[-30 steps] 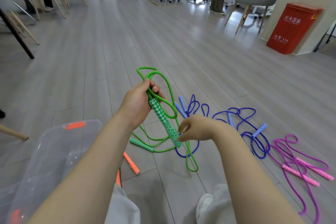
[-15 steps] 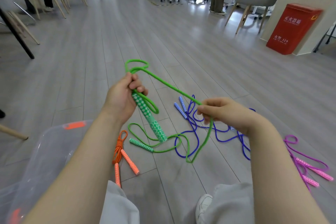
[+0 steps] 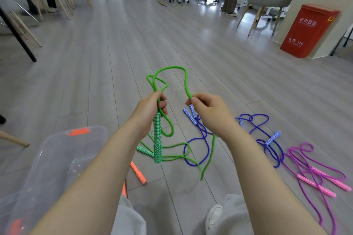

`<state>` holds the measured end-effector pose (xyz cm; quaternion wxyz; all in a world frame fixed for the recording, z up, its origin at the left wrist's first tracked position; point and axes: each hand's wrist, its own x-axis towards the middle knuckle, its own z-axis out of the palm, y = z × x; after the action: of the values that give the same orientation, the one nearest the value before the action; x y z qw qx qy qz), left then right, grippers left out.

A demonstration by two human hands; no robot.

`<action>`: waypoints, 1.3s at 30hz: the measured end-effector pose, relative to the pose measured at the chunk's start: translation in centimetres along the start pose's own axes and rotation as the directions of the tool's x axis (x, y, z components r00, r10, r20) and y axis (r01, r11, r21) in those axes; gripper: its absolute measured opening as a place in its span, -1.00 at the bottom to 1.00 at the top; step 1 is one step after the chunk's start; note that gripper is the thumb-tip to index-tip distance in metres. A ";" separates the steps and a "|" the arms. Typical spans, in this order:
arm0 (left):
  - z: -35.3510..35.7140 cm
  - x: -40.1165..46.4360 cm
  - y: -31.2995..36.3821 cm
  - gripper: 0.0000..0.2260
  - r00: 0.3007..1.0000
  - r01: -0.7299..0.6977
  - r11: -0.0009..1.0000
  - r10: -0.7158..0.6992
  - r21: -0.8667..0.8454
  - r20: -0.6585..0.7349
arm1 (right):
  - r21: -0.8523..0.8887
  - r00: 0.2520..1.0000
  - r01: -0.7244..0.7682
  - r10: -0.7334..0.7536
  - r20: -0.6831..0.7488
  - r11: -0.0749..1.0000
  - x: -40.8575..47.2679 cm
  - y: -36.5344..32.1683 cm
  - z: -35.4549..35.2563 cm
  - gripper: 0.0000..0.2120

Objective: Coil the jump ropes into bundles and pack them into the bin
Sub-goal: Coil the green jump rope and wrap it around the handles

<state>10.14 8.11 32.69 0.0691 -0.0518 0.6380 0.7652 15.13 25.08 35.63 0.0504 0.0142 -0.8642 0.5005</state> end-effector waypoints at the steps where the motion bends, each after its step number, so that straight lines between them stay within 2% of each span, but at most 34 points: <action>1: 0.1 0.0 -0.1 -0.76 1.000 0.003 1.000 -0.003 0.024 0.024 | -0.011 1.000 -0.004 0.004 0.006 1.000 0.0 0.1 0.2 -0.78; 4: 0.3 -0.2 -0.4 -0.71 0.993 0.016 0.998 -0.023 0.059 0.119 | -0.064 0.999 -0.010 0.012 0.036 0.998 0.1 0.2 0.7 -0.78; 7: 0.7 -1.1 -0.4 -0.67 0.975 -0.075 0.984 0.037 0.164 0.220 | -0.134 0.997 0.023 -0.013 0.075 0.991 -0.2 0.3 1.1 -0.79; 11: 1.3 -1.9 -0.5 -0.74 0.961 -0.150 0.954 0.079 0.259 0.266 | -0.203 0.986 0.064 -0.030 0.164 0.977 -0.9 0.0 1.2 -0.77; 22: 1.5 -1.8 -0.9 -0.78 0.990 -0.086 0.944 0.046 0.320 0.131 | -0.310 0.980 0.040 0.024 0.198 0.950 -1.0 -0.2 1.1 -0.78; 24: 1.1 -1.4 -0.6 -0.78 0.995 -0.046 0.974 0.025 0.222 0.096 | -0.283 0.970 0.016 0.053 0.236 0.959 -0.9 0.1 0.6 -0.77; 26: 0.1 -0.8 0.3 -0.77 0.998 0.033 0.999 -0.032 -0.009 0.045 | -0.272 0.964 -0.021 0.091 0.251 0.962 -0.6 0.6 -0.6 -0.74; 27: -0.7 -0.4 1.0 -0.75 0.998 0.055 0.985 -0.055 -0.163 0.008 | -0.274 0.966 -0.042 0.109 0.234 0.961 -0.4 0.9 -1.4 -0.73; 29: -3.0 0.8 2.0 -0.72 0.990 0.011 0.900 -0.072 -0.435 -0.125 | -0.262 0.974 -0.100 0.148 0.170 0.960 -0.2 1.6 -3.4 -0.71; 31: -5.0 1.6 2.5 -0.73 0.953 -0.082 0.849 -0.085 -0.521 -0.289 | -0.245 0.981 -0.145 0.172 0.091 0.959 -0.1 2.4 -4.9 -0.68; 32: -5.5 1.7 2.4 -0.74 0.933 -0.114 0.874 -0.070 -0.473 -0.353 | -0.245 0.983 -0.156 0.174 0.055 0.957 0.0 2.7 -5.3 -0.68; 34: -5.2 1.4 2.0 -0.76 0.916 -0.151 0.956 0.039 -0.253 -0.400 | -0.236 0.987 -0.153 0.161 0.016 0.960 0.0 2.7 -5.3 -0.72; 36: -3.7 0.7 1.6 -0.78 0.929 -0.175 0.985 0.166 0.003 -0.332 | -0.192 0.989 -0.131 0.141 0.037 0.973 0.0 2.1 -4.8 -0.79; 39: -1.8 0.0 0.9 -0.79 0.963 -0.161 0.946 0.213 0.281 -0.164 | -0.099 0.987 -0.095 0.107 0.122 0.991 -0.4 0.8 -3.6 -0.82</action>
<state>9.96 6.19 33.26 -0.0596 -0.0545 0.7401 0.6676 15.72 28.61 36.74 -0.0296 -0.0002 -0.8875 0.4599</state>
